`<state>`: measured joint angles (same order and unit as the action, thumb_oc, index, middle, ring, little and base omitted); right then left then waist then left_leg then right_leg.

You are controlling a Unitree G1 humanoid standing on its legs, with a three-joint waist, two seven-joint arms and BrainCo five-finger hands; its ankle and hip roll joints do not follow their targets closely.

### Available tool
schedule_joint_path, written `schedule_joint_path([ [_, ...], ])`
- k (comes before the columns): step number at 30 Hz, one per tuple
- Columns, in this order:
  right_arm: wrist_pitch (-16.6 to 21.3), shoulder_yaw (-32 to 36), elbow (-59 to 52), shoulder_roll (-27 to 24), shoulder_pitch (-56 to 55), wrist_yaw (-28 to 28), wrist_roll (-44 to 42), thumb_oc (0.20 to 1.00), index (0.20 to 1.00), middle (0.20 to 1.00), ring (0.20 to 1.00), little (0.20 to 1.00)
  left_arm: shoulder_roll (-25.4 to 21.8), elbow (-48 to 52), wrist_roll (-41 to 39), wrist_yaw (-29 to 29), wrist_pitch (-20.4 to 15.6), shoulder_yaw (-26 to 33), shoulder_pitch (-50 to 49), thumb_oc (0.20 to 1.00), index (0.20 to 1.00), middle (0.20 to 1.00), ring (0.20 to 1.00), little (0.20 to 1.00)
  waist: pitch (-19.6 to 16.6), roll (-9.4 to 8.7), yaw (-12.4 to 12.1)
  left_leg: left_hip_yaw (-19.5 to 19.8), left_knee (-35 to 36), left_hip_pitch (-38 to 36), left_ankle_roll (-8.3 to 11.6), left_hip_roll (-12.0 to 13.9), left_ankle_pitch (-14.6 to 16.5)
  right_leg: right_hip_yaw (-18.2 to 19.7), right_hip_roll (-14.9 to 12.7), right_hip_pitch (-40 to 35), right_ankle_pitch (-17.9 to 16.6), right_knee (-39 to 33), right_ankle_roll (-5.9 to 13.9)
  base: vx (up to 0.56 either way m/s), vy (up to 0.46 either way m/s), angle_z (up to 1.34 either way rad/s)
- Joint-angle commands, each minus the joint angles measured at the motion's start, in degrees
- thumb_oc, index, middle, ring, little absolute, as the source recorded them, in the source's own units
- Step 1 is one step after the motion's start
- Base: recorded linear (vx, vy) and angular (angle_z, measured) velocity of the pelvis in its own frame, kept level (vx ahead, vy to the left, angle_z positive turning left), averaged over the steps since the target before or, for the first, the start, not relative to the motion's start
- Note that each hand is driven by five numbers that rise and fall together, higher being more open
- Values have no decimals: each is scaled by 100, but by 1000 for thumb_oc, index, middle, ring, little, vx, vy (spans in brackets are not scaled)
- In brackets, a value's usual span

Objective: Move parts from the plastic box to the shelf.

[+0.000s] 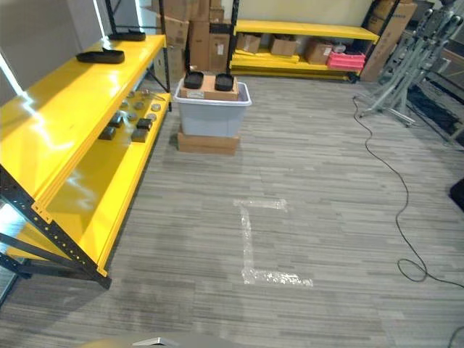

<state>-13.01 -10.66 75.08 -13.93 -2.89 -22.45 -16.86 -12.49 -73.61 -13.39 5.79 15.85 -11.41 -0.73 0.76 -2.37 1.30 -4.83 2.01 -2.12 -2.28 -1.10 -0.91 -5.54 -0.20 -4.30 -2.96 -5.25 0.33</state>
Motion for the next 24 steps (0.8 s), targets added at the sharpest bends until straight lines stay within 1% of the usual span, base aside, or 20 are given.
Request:
schedule_joint_path([
  [1,194,-3,51,67,647,-69,-156,1000,1000,1000,1000,1000,190,-332,-44,42,69,-139,581,1000,1000,1000,1000,1000,97,106,6,-95,299,-342,106,-154,-4,-165,-55,-200,-31,25,351,0,0,0],
  [4,209,-87,-24,46,728,126,-229,1000,1000,1000,1000,1000,137,-246,-196,15,85,-193,641,1000,1000,1000,1000,1000,79,126,-15,-67,299,-330,108,-167,-13,-197,-65,-204,-35,25,356,13,1,5],
  [5,103,-73,-30,6,765,228,-245,1000,1000,1000,1000,1000,118,-226,-195,45,125,-218,662,1000,1000,1000,1000,1000,68,134,-38,-49,299,-320,110,-174,-24,-233,-76,-209,-35,25,361,12,-2,7],
  [6,80,-69,-24,2,772,246,-247,1000,1000,1000,1000,1000,121,-227,-213,20,131,-224,666,1000,1000,1000,1000,1000,65,134,-44,-45,299,-316,110,-176,-26,-240,-79,-209,-36,25,361,10,-4,9],
  [8,-90,-28,44,-30,798,343,-194,1000,1000,1000,1000,1000,126,-223,-261,-201,67,-234,677,1000,1000,1000,1000,1000,60,131,-90,-10,299,-313,106,-188,-26,-293,-95,-221,-30,25,363,17,-12,14],
  [11,-186,20,149,-36,776,419,-153,1000,1000,1000,1000,1000,118,-241,-294,-241,40,-188,674,1000,1000,1000,1000,1000,49,126,-129,21,299,-317,103,-197,-26,-339,-108,-237,-25,25,364,24,-11,10],
  [13,-301,74,244,-29,745,490,-170,1000,1000,1000,1000,1000,132,-265,-172,-378,-10,-149,650,1000,1000,1000,1000,1000,41,120,-179,61,299,-317,102,-208,-29,-393,-123,-249,-24,25,370,29,-12,11],
  [17,-406,107,319,32,667,493,-185,1000,1000,1000,1000,1000,159,-319,-39,-530,3,-85,595,1000,1000,1000,1000,1000,40,106,-221,92,299,-309,100,-224,-38,-434,-135,-254,-21,25,376,11,-2,4],
  [19,-436,105,331,54,654,526,-210,1000,1000,1000,1000,1000,167,-337,23,-542,-38,-70,598,1000,1000,1000,1000,1000,43,103,-226,98,299,-307,95,-228,-37,-437,-137,-252,-21,25,376,0,0,0],
  [22,-496,98,347,100,639,681,-236,1000,1000,1000,1000,1000,193,-350,134,-412,-32,-82,595,1000,1000,1000,1000,1000,62,109,-233,100,299,-305,87,-234,-36,-440,-142,-247,-23,25,377,0,0,0],
  [24,-464,99,367,106,644,758,-217,1000,1000,1000,1000,1000,201,-336,234,-375,-76,-109,598,1000,1000,1000,1000,1000,71,117,-236,101,299,-306,85,-234,-35,-442,-146,-245,-26,25,380,0,0,0],
])
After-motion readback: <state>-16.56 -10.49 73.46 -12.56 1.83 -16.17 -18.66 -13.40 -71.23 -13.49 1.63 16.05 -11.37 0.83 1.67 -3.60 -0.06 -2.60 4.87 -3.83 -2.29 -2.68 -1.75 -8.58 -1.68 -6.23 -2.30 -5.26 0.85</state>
